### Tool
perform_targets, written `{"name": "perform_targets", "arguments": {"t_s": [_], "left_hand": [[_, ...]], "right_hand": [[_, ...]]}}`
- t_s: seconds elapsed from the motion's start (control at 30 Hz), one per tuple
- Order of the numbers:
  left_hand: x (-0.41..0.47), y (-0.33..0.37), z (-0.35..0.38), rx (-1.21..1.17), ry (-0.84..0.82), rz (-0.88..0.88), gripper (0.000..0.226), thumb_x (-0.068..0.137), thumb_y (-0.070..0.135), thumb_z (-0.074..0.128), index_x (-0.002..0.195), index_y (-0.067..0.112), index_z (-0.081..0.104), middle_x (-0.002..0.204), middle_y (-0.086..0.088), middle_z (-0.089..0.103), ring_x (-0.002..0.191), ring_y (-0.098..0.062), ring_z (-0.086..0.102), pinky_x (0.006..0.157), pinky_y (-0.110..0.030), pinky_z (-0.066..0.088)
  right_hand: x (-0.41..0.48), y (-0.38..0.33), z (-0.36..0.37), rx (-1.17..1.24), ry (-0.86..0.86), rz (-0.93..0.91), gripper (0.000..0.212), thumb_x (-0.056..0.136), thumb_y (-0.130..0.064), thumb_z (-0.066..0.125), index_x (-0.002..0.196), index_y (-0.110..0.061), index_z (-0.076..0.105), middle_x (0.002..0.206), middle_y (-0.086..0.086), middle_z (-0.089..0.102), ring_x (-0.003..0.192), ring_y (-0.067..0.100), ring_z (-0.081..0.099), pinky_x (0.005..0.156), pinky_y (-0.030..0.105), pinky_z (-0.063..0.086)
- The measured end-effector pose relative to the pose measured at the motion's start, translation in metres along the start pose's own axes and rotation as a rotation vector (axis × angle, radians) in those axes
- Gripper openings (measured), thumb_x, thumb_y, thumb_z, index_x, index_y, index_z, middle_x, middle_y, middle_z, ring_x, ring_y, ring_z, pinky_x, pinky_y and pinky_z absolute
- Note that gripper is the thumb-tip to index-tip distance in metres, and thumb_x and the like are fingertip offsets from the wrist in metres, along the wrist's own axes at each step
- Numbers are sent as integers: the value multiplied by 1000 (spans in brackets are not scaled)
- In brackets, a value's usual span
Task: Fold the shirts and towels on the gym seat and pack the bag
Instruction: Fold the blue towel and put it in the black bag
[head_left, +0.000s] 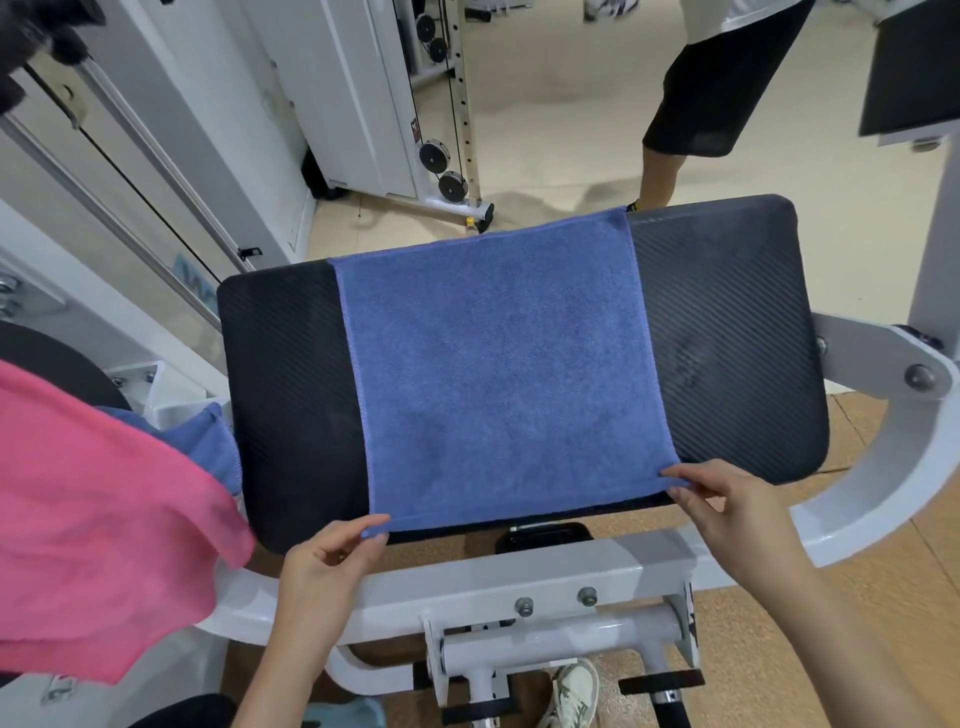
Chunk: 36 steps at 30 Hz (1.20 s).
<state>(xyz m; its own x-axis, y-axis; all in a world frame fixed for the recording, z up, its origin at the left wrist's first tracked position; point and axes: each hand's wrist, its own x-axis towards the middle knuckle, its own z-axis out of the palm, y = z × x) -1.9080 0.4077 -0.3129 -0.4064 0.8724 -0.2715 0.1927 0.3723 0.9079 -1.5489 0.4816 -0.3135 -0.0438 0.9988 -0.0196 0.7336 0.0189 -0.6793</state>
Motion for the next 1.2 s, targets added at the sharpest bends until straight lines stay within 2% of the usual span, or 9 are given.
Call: {"name": "perform_targets", "arguments": {"t_s": [0.13, 0.27, 0.4, 0.5, 0.6, 0.67, 0.83, 1.0, 1.2], "left_hand": [[-4, -10, -10, 31, -72, -86, 27, 83, -1, 69, 83, 24, 79, 85, -1, 74, 80, -12, 64, 67, -9, 46], [-10, -6, -17, 69, -152, -100, 34, 82, -3, 70, 76, 29, 80, 85, 1, 74, 80, -8, 66, 69, -10, 48], [-3, 30, -19, -40, -73, 39, 29, 79, -6, 68, 74, 20, 80, 80, 0, 67, 75, -4, 62, 67, -9, 47], [20, 70, -13, -150, 51, 174, 34, 84, -5, 64, 76, 24, 79, 86, 7, 73, 84, -1, 65, 78, -9, 49], [58, 98, -4, -223, 165, 232, 31, 87, 6, 65, 81, 33, 78, 87, 10, 75, 87, -6, 67, 84, -23, 52], [85, 112, 3, -268, 206, 228, 22, 88, 10, 67, 85, 30, 77, 88, 9, 75, 87, -8, 67, 81, -26, 52], [132, 139, 20, -191, 295, 255, 16, 88, 15, 69, 103, 19, 73, 87, 14, 72, 77, 7, 65, 68, -9, 48], [149, 139, 30, -62, 392, 257, 15, 85, 18, 72, 98, 26, 72, 80, 19, 68, 68, 14, 62, 61, -2, 43], [153, 130, 30, -7, 440, 273, 9, 89, 23, 68, 94, 28, 72, 83, 16, 70, 78, 2, 65, 73, -16, 50]], "right_hand": [[-5, 4, -12, 70, -184, 142, 17, 85, -12, 71, 92, -27, 72, 82, -22, 67, 83, -14, 59, 67, 12, 46], [-5, 8, -21, 48, -347, 171, 15, 83, -18, 74, 86, -33, 76, 81, -12, 70, 77, 3, 63, 71, 25, 51], [10, -16, -32, 386, -139, 148, 14, 79, -5, 74, 81, -19, 79, 93, -1, 65, 79, 1, 61, 70, 13, 46], [33, -48, -37, 724, -47, 155, 15, 89, -5, 62, 95, -11, 74, 102, -7, 72, 91, 6, 67, 68, 17, 54], [68, -73, -34, 872, 95, 210, 15, 96, -6, 55, 89, -11, 67, 73, -10, 69, 72, 3, 64, 56, 19, 55], [93, -86, -34, 802, 194, 184, 15, 96, -10, 56, 86, -16, 65, 67, -9, 66, 69, 4, 63, 55, 19, 53], [146, -101, -30, 496, 327, 118, 10, 97, -21, 54, 98, -16, 63, 85, 4, 67, 72, 13, 65, 52, 25, 54], [170, -97, -16, 166, 309, 12, 14, 98, -27, 48, 101, -18, 59, 83, -11, 60, 83, 16, 59, 69, 29, 45], [174, -98, -7, 10, 352, -42, 19, 101, -29, 43, 102, -14, 54, 81, -1, 59, 77, 22, 55, 70, 39, 41]]}}
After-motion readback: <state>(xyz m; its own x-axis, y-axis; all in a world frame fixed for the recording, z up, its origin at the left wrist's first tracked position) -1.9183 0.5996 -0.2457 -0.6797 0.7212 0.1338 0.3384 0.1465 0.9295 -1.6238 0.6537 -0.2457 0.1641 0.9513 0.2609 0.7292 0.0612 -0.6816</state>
